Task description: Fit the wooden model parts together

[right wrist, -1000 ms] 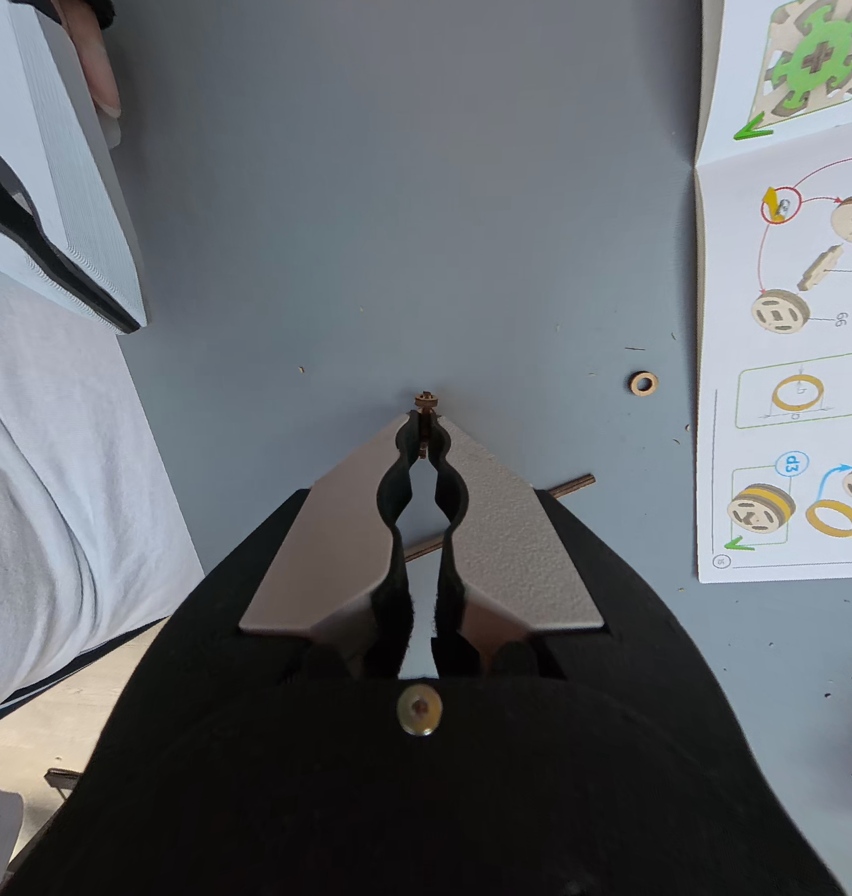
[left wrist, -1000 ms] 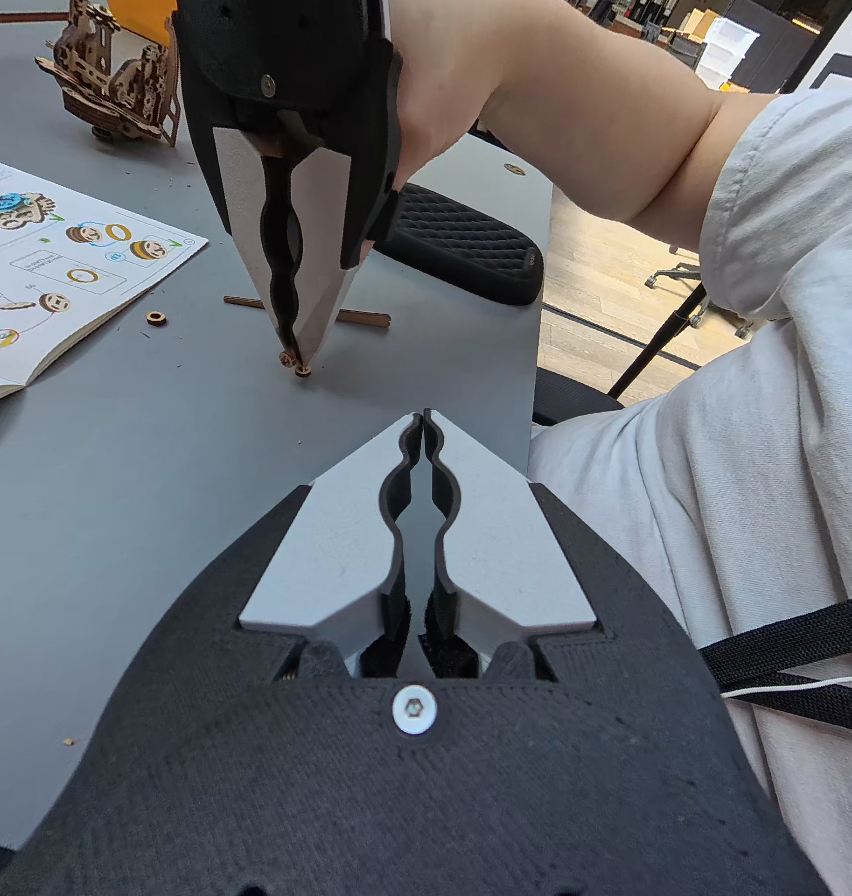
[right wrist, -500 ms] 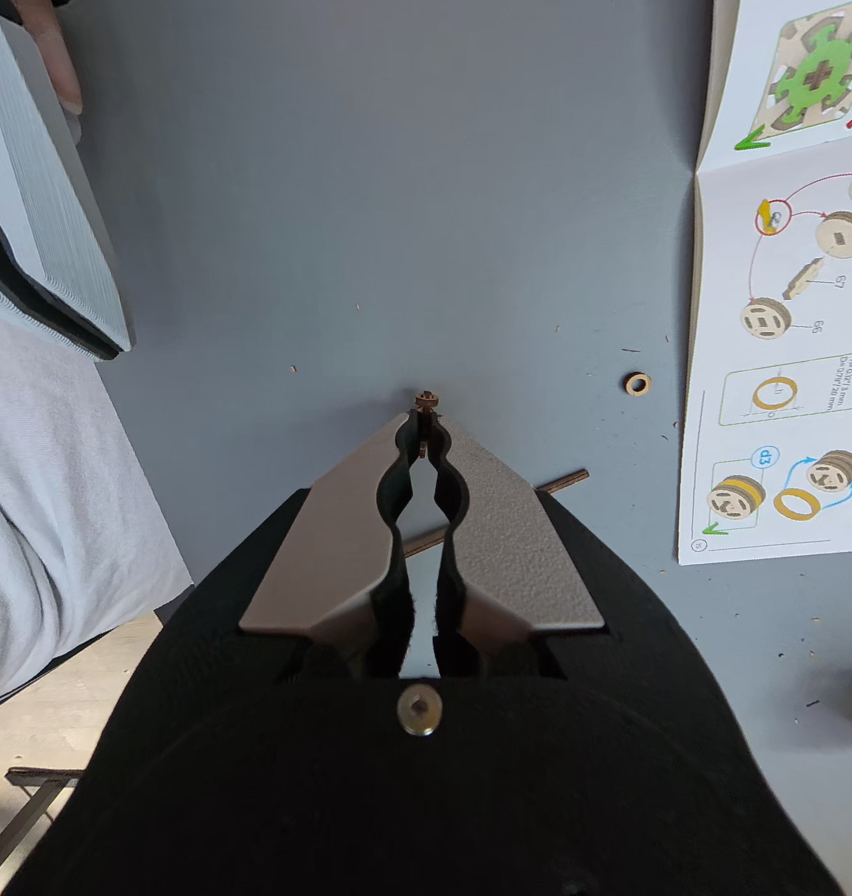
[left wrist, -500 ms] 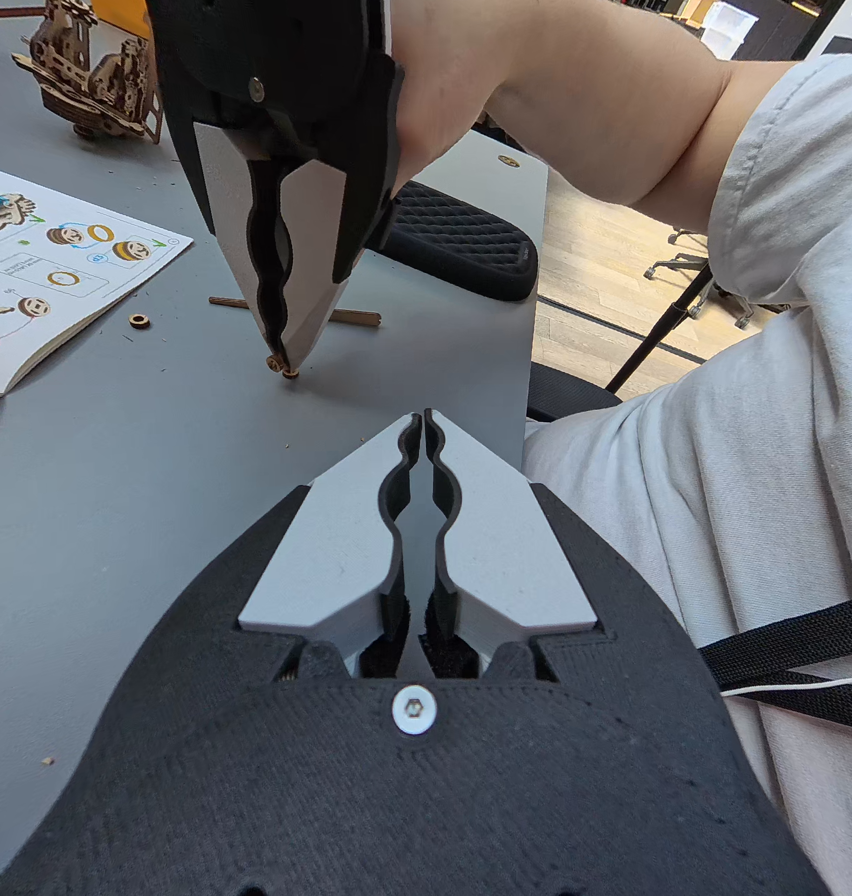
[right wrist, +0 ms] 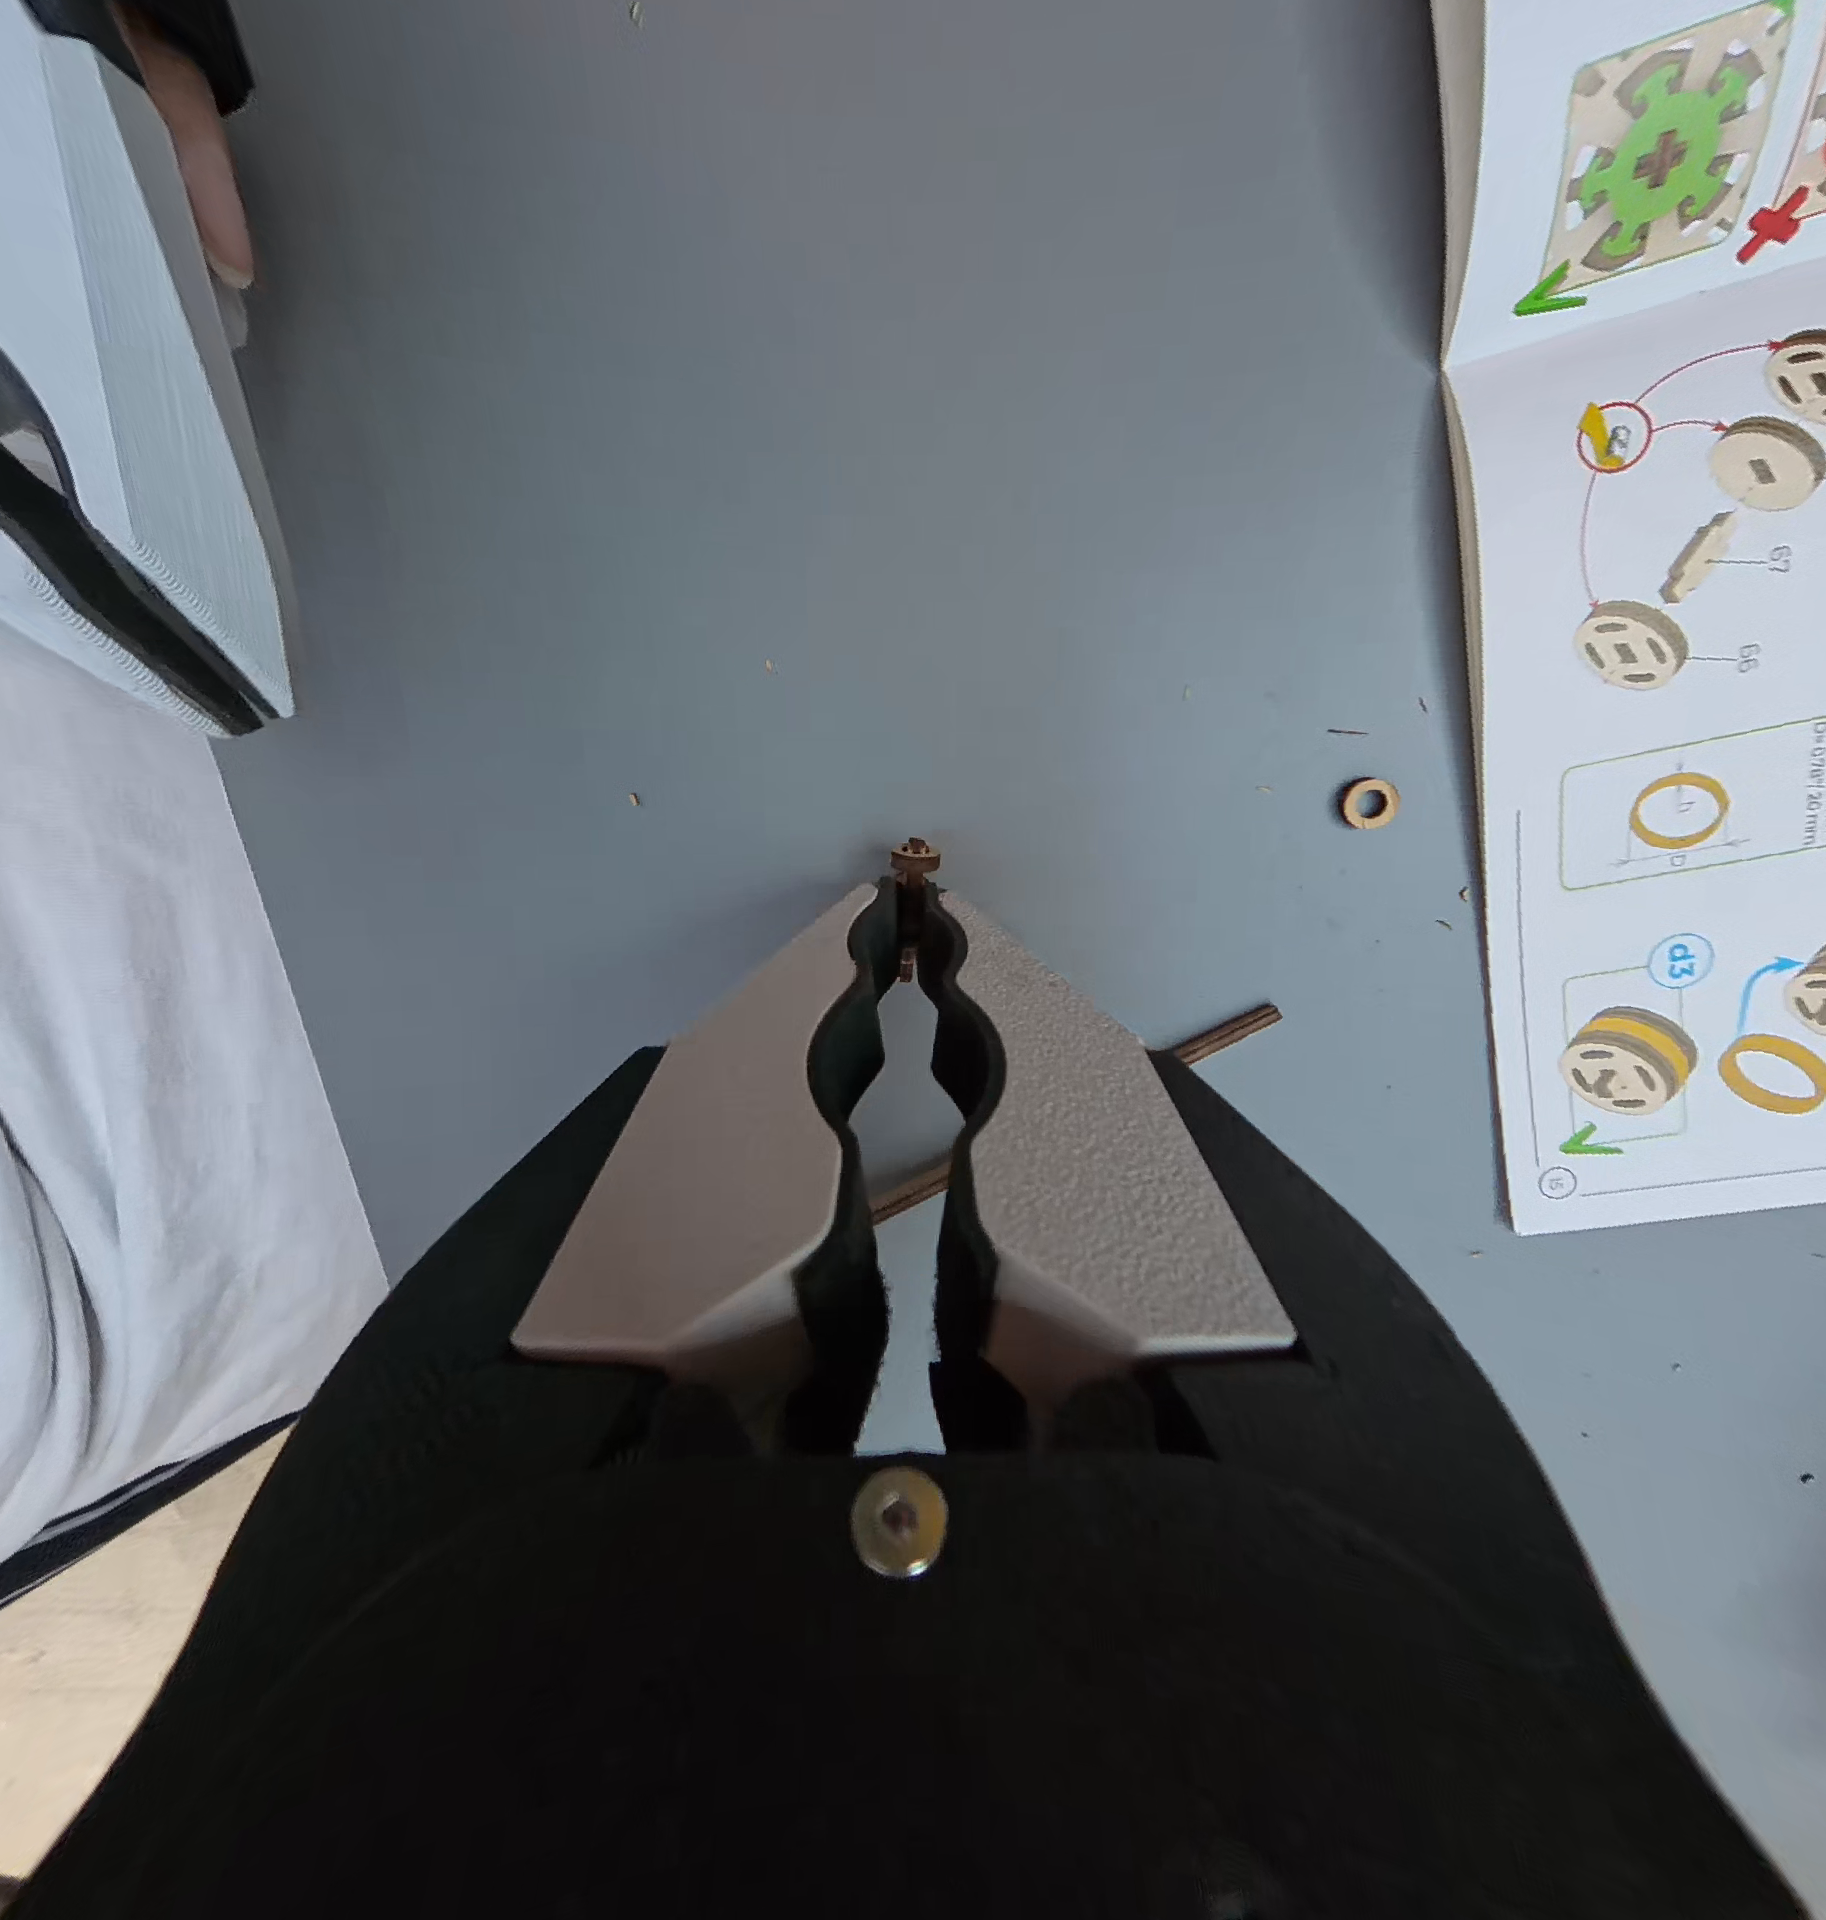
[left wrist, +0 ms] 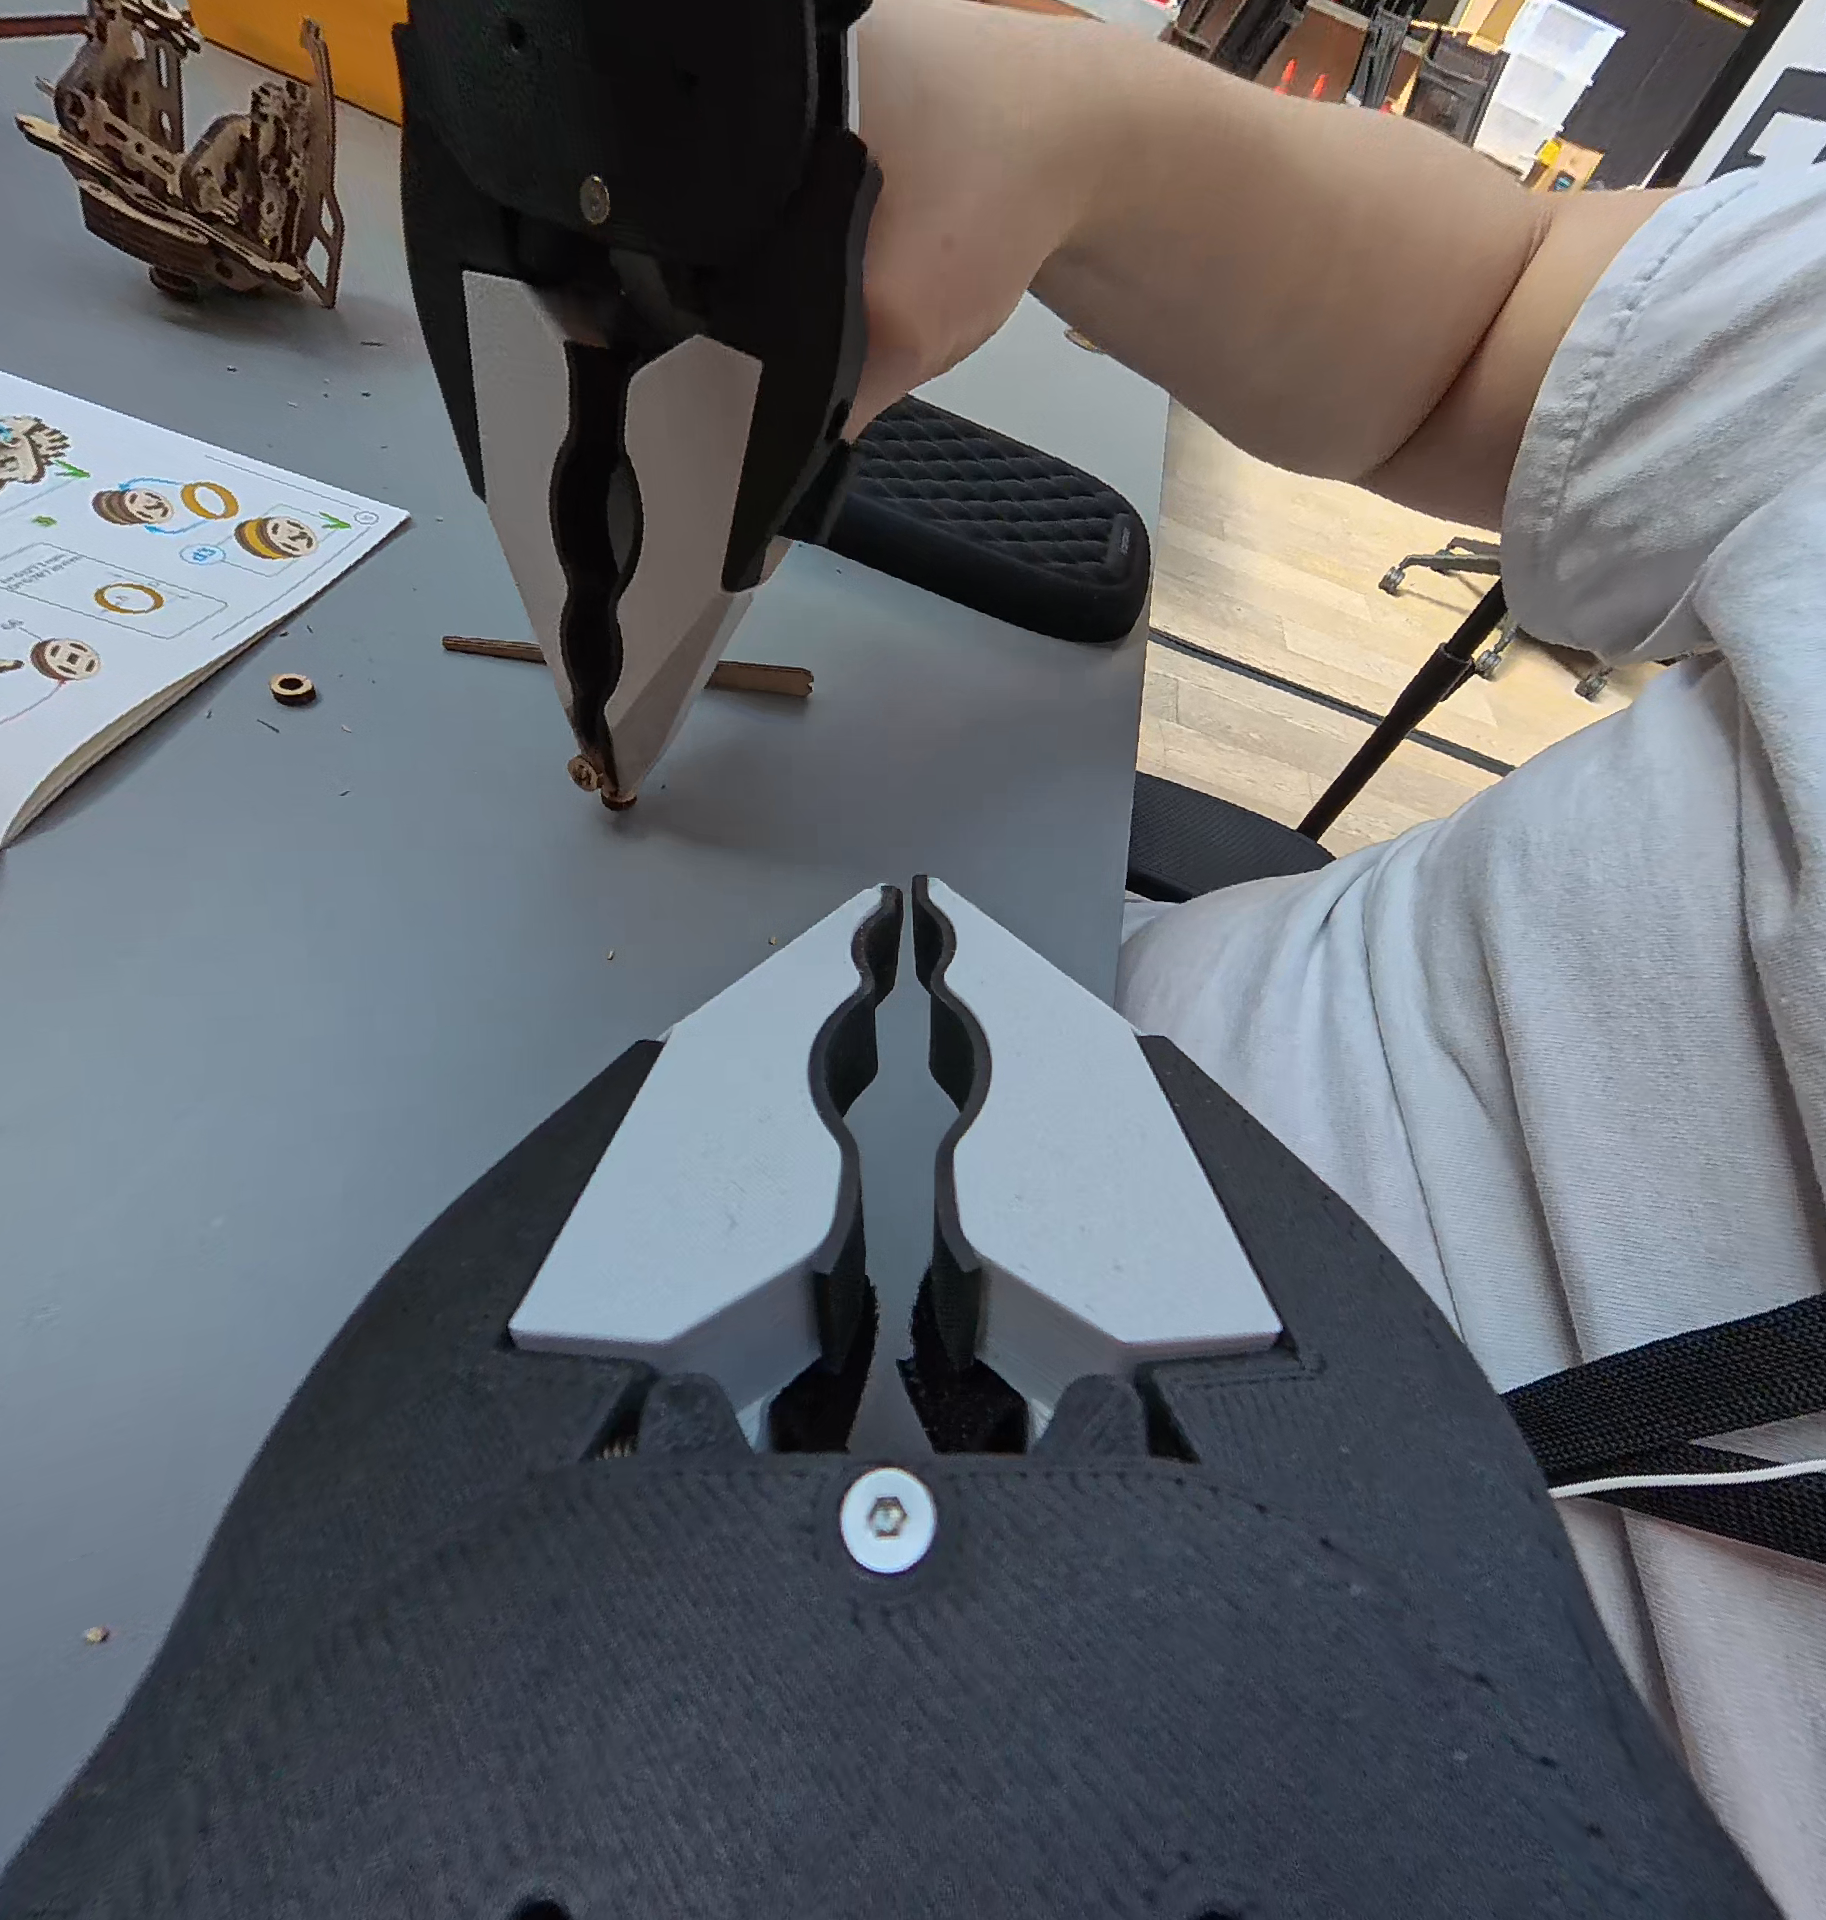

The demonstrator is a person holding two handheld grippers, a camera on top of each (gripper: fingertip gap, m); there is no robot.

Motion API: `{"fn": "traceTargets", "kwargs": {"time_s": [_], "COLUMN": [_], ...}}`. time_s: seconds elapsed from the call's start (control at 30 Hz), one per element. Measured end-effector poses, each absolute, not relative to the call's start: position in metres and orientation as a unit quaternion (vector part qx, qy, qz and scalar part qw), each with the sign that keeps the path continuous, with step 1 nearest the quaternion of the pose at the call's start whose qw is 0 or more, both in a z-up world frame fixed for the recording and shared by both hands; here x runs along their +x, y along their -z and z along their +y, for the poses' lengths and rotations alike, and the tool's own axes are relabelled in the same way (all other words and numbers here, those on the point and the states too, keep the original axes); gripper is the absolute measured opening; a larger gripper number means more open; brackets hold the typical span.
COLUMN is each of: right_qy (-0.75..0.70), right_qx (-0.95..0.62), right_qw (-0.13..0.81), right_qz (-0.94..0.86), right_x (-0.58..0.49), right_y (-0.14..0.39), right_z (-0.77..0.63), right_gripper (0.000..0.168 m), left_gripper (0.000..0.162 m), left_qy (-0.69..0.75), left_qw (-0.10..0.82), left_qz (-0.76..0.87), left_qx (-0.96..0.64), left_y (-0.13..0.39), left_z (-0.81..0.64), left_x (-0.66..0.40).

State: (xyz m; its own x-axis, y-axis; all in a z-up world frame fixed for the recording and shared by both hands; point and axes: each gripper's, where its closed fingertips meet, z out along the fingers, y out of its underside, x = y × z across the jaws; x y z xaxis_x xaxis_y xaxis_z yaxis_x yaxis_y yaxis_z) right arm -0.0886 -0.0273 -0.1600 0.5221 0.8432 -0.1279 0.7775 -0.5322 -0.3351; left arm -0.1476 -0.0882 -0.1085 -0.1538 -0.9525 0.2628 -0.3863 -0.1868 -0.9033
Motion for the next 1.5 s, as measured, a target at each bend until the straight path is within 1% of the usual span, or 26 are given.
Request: {"fn": "traceTargets", "kwargs": {"time_s": [0.17,0.27,0.3,0.37,0.5,0.63,0.77,0.9,1.03,1.5], "right_qy": [-0.189,-0.218,-0.225,-0.248,-0.386,-0.534,-0.647,-0.664,-0.655,-0.583], "right_qx": [-0.864,-0.863,-0.861,-0.852,-0.812,-0.723,-0.634,-0.608,-0.601,-0.634], "right_qw": [0.162,0.165,0.169,0.191,0.240,0.302,0.312,0.322,0.349,0.386], "right_qz": [-0.439,-0.426,-0.423,-0.421,-0.367,-0.317,-0.287,-0.291,-0.296,-0.331], "right_x": [-0.088,-0.090,-0.091,-0.096,-0.120,-0.145,-0.161,-0.168,-0.167,-0.166], "right_y": [0.159,0.157,0.155,0.147,0.110,0.067,0.036,0.030,0.028,0.043], "right_z": [-0.026,-0.027,-0.027,-0.026,-0.028,-0.032,-0.042,-0.047,-0.046,-0.042], "right_gripper": [0.001,0.007,0.001,0.000,0.000,0.000,0.000,0.000,0.000,0.000], "left_gripper": [0.000,0.000,0.000,0.000,0.001,0.004,0.004,0.004,0.003,0.000], "left_qy": [0.505,0.508,0.507,0.508,0.520,0.564,0.579,0.592,0.580,0.564], "left_qw": [0.282,0.282,0.282,0.282,0.307,0.352,0.423,0.471,0.490,0.479], "left_qz": [0.563,0.557,0.556,0.553,0.518,0.477,0.442,0.420,0.426,0.444], "left_qx": [-0.591,-0.594,-0.595,-0.597,-0.606,-0.575,-0.539,-0.502,-0.492,-0.505], "left_y": [0.108,0.107,0.107,0.107,0.099,0.074,0.053,0.038,0.036,0.046], "left_z": [-0.084,-0.082,-0.081,-0.080,-0.065,-0.055,-0.048,-0.047,-0.048,-0.049], "left_x": [-0.148,-0.149,-0.149,-0.150,-0.152,-0.156,-0.159,-0.163,-0.164,-0.161]}}
